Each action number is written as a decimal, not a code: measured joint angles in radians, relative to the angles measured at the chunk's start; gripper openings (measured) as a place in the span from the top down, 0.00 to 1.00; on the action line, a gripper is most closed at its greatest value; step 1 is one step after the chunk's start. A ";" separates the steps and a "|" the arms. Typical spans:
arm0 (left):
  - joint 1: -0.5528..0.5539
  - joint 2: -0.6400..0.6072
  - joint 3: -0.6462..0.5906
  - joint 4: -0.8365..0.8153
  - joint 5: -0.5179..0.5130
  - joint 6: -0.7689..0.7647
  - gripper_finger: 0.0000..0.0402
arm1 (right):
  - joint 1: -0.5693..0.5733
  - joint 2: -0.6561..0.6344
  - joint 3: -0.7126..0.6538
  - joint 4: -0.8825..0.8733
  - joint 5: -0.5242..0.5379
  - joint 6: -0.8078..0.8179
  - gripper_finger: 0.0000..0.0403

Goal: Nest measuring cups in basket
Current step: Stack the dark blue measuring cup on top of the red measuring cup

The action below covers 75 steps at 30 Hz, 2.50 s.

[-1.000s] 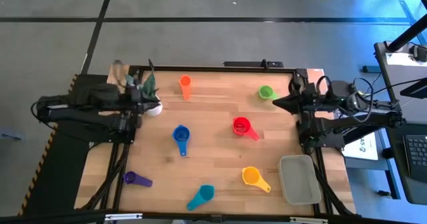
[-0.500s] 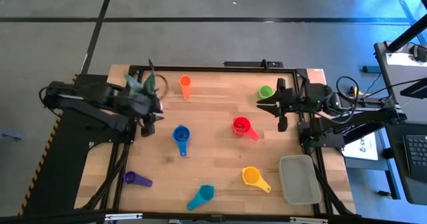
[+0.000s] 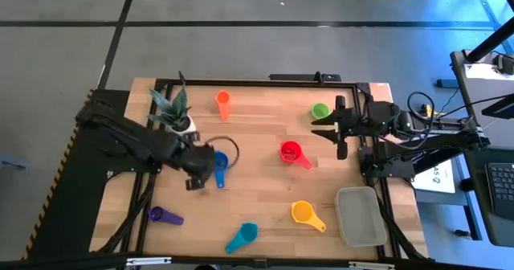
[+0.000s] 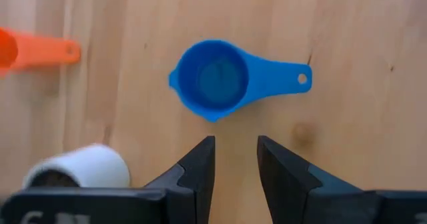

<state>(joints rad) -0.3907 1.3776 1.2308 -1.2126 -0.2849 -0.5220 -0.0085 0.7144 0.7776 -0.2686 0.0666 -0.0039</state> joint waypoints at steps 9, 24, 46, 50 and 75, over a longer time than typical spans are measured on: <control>-0.023 0.158 0.000 0.089 -0.043 0.189 0.74 | 0.050 0.000 0.000 -0.055 -0.080 0.061 0.69; 0.057 0.190 -0.177 0.243 0.091 0.403 0.74 | 0.156 0.000 0.000 -0.092 -0.071 0.121 0.69; 0.098 0.190 -0.346 0.487 0.042 0.533 0.82 | 0.156 0.000 0.000 -0.086 -0.012 0.142 0.69; 0.109 0.190 -0.346 0.498 0.043 0.533 0.97 | 0.156 0.000 0.000 -0.087 -0.011 0.158 0.69; 0.280 0.530 0.314 0.611 -0.081 0.805 0.99 | 0.156 -0.064 0.010 -0.160 -0.001 0.185 0.69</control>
<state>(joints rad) -0.1111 1.9078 1.5447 -0.6018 -0.3657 0.2830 0.1474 0.6502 0.7873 -0.4287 0.0655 0.1812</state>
